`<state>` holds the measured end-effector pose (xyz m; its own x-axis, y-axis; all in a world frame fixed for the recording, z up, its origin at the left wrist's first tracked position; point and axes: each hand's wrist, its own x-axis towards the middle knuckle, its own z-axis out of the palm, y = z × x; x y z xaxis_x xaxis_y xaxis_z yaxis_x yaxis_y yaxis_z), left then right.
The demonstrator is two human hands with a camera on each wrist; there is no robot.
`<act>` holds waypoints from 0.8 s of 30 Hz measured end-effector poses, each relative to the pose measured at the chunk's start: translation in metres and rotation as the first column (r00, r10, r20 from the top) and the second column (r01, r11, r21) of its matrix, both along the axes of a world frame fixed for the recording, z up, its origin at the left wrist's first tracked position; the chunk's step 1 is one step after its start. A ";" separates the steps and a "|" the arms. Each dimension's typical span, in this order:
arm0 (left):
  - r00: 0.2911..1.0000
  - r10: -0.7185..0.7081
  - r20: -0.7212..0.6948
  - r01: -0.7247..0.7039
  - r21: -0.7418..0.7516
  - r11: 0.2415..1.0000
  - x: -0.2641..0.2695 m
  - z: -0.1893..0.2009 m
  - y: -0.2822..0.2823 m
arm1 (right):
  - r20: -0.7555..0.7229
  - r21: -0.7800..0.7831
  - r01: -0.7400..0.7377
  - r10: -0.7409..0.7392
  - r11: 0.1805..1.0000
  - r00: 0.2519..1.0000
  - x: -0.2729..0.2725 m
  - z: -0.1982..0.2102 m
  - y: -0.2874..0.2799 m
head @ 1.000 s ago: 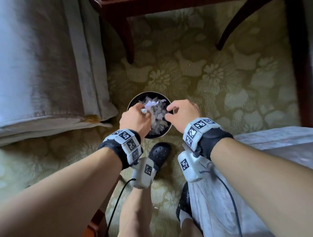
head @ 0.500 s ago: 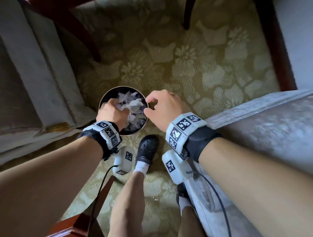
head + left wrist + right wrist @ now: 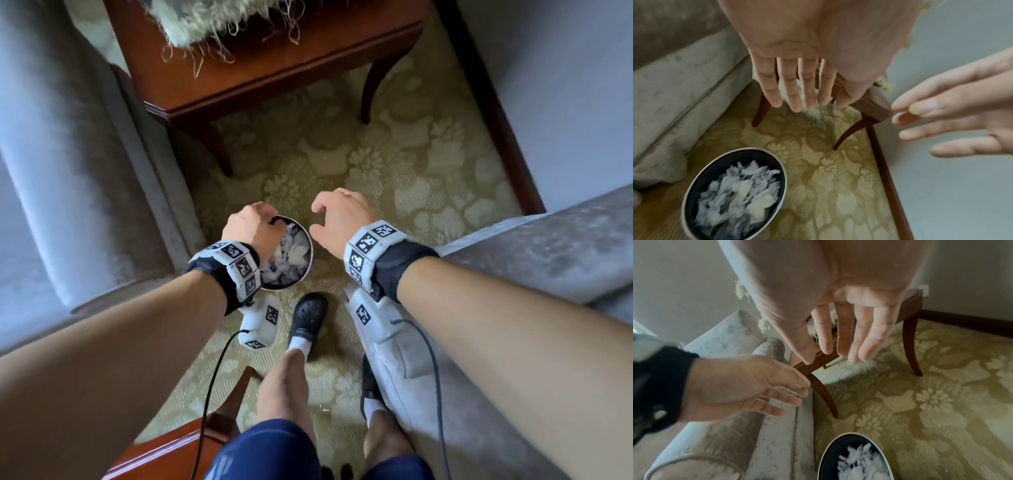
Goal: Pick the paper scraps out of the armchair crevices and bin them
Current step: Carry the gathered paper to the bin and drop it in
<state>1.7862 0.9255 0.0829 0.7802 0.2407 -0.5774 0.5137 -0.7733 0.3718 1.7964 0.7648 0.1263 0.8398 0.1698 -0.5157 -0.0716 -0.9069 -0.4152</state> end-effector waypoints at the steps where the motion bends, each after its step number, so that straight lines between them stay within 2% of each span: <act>1: 1.000 -0.017 0.006 0.017 -0.008 1.000 0.002 0.014 -0.001 | 0.005 -0.016 -0.004 0.004 1.000 1.000 0.002 0.012 0.001; 6: 0.989 -0.124 0.085 0.124 0.014 0.992 0.008 0.115 -0.022 | 0.117 -0.020 0.043 -0.040 0.999 0.992 -0.001 0.101 -0.008; 11: 0.946 -0.253 0.202 0.252 0.030 0.967 -0.008 0.200 -0.058 | 0.197 -0.048 0.048 -0.037 0.998 0.980 -0.029 0.174 -0.032; 19: 0.845 -0.382 0.374 0.381 0.080 0.921 -0.058 0.308 -0.099 | 0.356 -0.112 0.051 -0.008 0.992 0.934 -0.089 0.294 -0.096; 24: 0.824 -0.366 0.432 0.356 0.107 0.928 -0.088 0.362 -0.082 | 0.383 -0.141 0.001 0.054 0.990 0.922 -0.105 0.349 -0.089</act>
